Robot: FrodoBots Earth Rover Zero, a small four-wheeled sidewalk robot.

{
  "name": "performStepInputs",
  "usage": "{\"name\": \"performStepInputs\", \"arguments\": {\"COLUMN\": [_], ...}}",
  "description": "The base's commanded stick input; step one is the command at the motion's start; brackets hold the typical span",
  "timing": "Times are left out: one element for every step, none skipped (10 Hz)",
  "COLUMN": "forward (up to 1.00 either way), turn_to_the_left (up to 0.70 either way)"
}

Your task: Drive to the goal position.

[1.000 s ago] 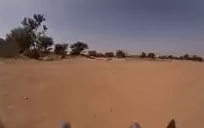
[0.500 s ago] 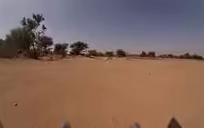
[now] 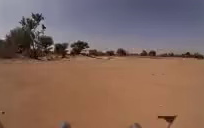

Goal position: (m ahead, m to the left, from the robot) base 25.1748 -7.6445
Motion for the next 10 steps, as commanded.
{"name": "performStepInputs", "arguments": {"forward": [0.5, 0.5, 0.5, 0.5, 0.5, 0.5, 0.5, 0.5, 0.5, 0.5], "turn_to_the_left": [0.0, 0.0, 0.0, 0.0, 0.0, 0.0, 0.0, 0.0, 0.0, 0.0]}}
